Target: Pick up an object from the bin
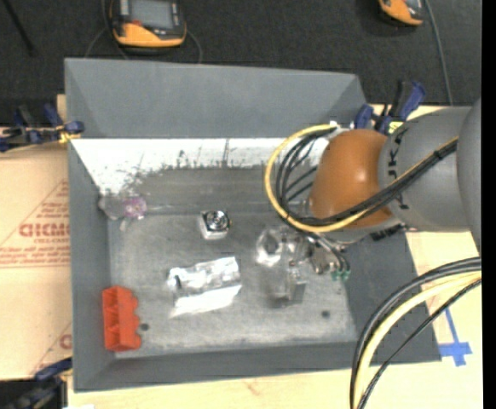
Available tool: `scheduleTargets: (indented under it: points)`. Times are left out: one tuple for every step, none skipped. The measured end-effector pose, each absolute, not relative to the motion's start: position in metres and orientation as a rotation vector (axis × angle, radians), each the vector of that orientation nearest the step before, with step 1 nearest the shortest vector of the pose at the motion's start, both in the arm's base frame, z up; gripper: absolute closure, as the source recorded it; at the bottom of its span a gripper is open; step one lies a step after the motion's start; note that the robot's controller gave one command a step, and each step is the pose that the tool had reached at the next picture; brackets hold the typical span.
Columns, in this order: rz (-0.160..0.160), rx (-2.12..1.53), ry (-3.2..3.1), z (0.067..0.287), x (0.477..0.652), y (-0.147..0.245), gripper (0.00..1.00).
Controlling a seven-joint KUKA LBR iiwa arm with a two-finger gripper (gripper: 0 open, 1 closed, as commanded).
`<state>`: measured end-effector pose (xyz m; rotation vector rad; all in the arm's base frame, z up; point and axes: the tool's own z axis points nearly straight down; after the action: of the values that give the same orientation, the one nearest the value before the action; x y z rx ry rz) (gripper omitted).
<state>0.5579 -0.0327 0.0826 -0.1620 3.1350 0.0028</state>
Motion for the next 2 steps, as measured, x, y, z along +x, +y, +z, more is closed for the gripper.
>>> scheduleTargets:
  points:
    - [-0.001,-0.088,3.128,0.072,0.530,-0.009,0.00]
    - [-0.002,-0.310,3.121,0.072,0.574,-0.018,0.00]
